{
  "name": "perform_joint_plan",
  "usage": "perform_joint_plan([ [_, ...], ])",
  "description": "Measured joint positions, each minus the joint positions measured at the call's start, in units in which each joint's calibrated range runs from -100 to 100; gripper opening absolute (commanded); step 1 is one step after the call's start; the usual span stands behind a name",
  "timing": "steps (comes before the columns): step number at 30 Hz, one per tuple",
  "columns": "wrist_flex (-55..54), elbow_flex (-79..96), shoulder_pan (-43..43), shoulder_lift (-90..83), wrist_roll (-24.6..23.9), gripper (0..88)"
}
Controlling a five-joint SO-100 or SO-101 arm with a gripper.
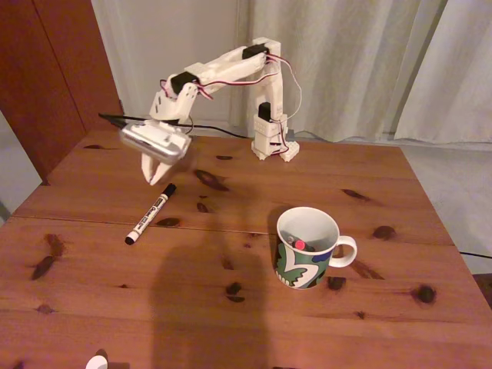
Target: Clean up the desk and place the pens and markers into the cup
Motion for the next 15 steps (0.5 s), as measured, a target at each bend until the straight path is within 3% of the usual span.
perform_joint_plan([
  [5, 0.00, -9.00, 0.22, 8.22, -6.40, 0.8],
  [15, 0.50, -13.42, -1.69, 14.41, -7.18, 0.8],
])
